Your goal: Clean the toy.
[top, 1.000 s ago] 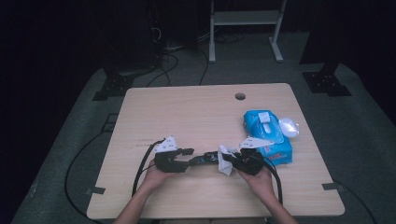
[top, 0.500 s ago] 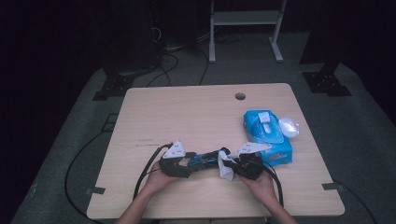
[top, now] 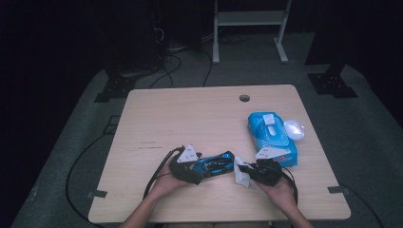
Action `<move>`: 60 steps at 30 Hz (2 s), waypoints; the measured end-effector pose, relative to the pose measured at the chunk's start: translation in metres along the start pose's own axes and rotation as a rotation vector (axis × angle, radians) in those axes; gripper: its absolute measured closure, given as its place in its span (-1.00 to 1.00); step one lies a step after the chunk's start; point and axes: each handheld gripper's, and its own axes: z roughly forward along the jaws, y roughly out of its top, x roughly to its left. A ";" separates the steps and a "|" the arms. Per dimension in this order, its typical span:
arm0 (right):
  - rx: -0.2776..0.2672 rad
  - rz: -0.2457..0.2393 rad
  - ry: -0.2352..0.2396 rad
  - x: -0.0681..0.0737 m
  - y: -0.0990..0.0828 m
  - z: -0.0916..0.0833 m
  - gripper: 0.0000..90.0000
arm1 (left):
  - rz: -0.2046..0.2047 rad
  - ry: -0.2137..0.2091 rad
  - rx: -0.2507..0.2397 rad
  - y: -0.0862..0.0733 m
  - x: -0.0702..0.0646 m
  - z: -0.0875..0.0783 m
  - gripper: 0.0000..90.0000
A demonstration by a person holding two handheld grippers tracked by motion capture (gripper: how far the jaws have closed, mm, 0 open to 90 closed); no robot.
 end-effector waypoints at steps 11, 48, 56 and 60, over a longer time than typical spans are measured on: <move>0.004 -0.023 0.011 -0.018 -0.016 -0.030 0.86 | 0.003 0.024 -0.025 0.000 0.001 -0.012 -0.54; -0.054 0.040 -0.046 -0.054 -0.054 -0.083 -0.05 | -0.022 0.076 -0.015 -0.011 0.012 -0.046 -0.61; -0.067 0.051 -0.057 -0.056 -0.056 -0.087 -0.07 | -0.024 0.097 -0.006 -0.019 0.011 -0.064 -0.61; -0.074 0.061 -0.066 -0.058 -0.059 -0.088 -0.10 | -0.030 0.110 -0.003 -0.026 0.011 -0.069 -0.61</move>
